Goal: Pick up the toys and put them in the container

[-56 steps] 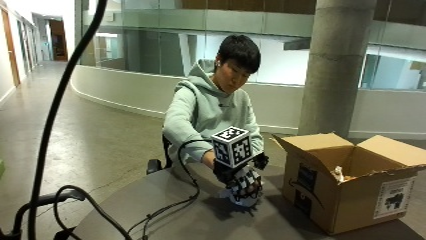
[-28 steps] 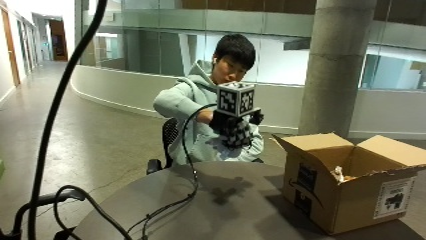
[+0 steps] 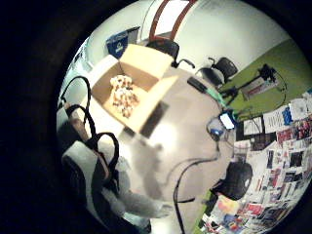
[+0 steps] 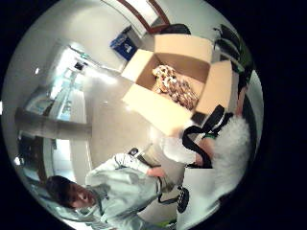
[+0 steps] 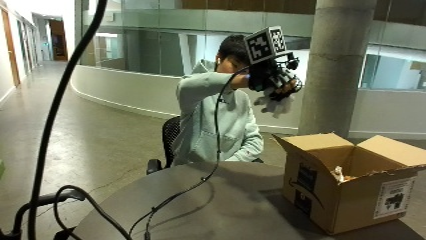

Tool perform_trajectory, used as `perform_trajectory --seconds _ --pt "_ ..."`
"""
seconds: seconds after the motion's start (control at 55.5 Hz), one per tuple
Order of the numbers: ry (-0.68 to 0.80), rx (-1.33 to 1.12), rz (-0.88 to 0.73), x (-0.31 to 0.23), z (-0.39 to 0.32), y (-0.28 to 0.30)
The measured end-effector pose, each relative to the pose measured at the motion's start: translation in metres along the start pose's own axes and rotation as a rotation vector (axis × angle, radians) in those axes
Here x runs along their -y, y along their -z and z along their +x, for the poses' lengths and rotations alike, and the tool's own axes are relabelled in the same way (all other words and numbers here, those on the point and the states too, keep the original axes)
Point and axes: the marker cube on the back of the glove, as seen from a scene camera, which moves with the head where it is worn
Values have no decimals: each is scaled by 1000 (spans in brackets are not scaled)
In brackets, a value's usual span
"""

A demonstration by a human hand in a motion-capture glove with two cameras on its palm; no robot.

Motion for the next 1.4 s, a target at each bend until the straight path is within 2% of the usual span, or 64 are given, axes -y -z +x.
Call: perform_trajectory --seconds 0.09,0.144,0.306,0.486,0.864,1.026,1.152,1.296,1.404 --pt "-7 100 141 22 -16 -4" --pt "-35 150 172 36 -20 -12" --pt "-137 118 -76 60 -13 -55" --pt "-123 114 -171 52 -8 -66" --pt "-84 18 -164 8 41 -35" --pt "-112 -14 -176 -37 76 -28" --pt "-149 -18 -187 -101 118 -36" --pt "-189 10 -266 -179 186 -81" --pt "-239 32 -223 -229 223 -127"
